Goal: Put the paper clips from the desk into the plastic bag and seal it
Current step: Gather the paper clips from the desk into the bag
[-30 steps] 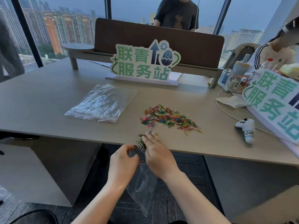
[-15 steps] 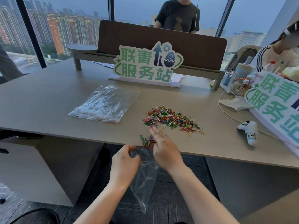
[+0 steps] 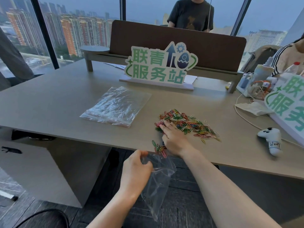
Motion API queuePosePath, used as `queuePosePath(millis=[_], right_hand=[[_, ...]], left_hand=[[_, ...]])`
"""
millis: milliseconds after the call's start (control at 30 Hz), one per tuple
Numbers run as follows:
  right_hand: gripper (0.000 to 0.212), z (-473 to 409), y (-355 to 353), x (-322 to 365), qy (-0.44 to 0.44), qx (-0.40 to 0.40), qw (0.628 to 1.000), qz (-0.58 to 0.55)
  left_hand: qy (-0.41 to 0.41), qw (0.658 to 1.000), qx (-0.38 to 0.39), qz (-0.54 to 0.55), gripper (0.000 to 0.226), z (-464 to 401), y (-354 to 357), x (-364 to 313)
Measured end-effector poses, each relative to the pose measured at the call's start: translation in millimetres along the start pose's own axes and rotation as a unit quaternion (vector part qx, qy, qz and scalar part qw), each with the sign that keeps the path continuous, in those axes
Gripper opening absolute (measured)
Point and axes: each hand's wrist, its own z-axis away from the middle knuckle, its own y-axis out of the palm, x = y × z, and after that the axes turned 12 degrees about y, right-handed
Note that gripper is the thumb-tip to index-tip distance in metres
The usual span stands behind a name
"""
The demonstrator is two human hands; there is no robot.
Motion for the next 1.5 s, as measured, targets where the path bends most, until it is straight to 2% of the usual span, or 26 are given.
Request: queuePosePath(millis=[533, 667, 833, 1267, 1400, 1500], right_hand=[[0.054, 49, 23, 10, -0.044, -0.010, 0.998, -0.043], [0.055, 51, 18, 6, -0.044, -0.062, 0.993, -0.085], [0.055, 52, 16, -8, -0.015, -0.070, 0.997, -0.035], [0.055, 78, 48, 5, -0.078, -0.103, 0.991, 0.023], [0.062, 90, 53, 12, -0.096, -0.105, 0.990, 0.023], [0.055, 96, 49, 18, -0.109, -0.095, 0.989, -0.027]], left_hand=[[0.005, 1.000, -0.006, 0.018, 0.031, 6, 2, -6], [0.000, 0.999, -0.005, 0.032, 0.029, 7, 1, -10], [-0.012, 0.999, 0.001, 0.043, 0.028, 9, 0, -11], [-0.008, 0.999, -0.016, 0.031, 0.029, 8, -5, -10], [-0.007, 0.999, -0.023, 0.024, 0.030, 6, -8, -8], [0.002, 1.000, -0.025, 0.017, 0.029, 5, -10, -5]])
